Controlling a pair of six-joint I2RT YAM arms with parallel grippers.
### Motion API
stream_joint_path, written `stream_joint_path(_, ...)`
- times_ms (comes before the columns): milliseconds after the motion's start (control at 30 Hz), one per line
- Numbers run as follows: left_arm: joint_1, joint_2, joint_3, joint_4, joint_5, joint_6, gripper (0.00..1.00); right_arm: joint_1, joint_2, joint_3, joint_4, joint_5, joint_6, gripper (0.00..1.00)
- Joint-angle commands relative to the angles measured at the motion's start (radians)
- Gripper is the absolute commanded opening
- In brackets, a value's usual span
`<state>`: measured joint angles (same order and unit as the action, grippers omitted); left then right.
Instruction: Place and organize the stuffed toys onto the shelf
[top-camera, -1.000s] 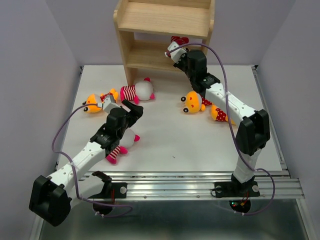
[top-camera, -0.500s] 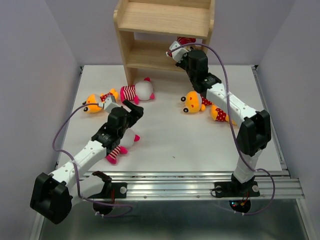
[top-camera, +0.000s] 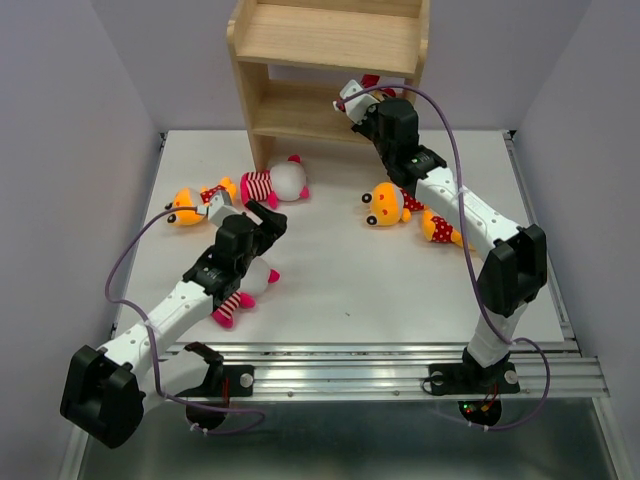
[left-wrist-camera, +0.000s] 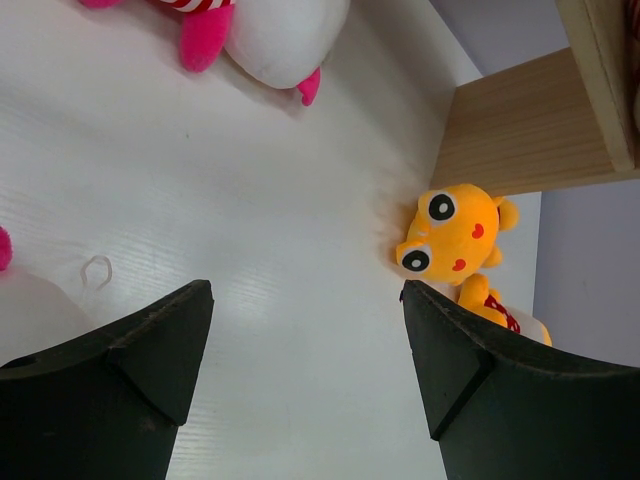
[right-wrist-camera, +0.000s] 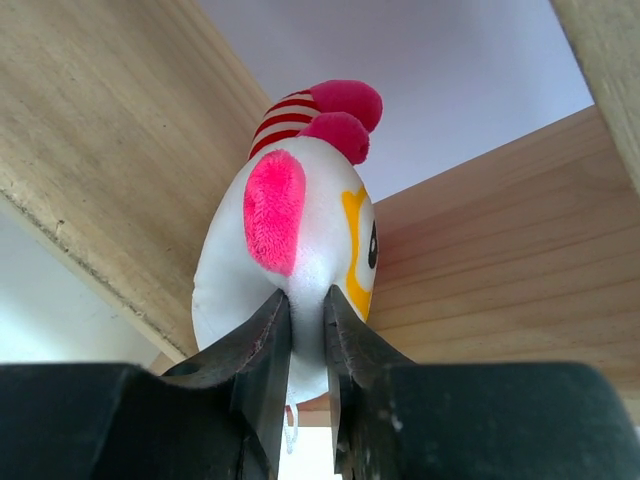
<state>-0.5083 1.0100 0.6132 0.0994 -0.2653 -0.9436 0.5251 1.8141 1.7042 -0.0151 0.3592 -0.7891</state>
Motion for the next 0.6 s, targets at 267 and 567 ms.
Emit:
stream_joint_path(267,0.005,-0.051,-0.023,0.011,-0.022,0.008,0.87,0.007,-0.047,0.005,0.018,-0.006,0.053,0.38)
stream_joint_path(567,0.005,-0.051,-0.024,0.011,-0.020,0.008,0.87,0.007,-0.070,0.008,-0.040,-0.083,0.109,0.51)
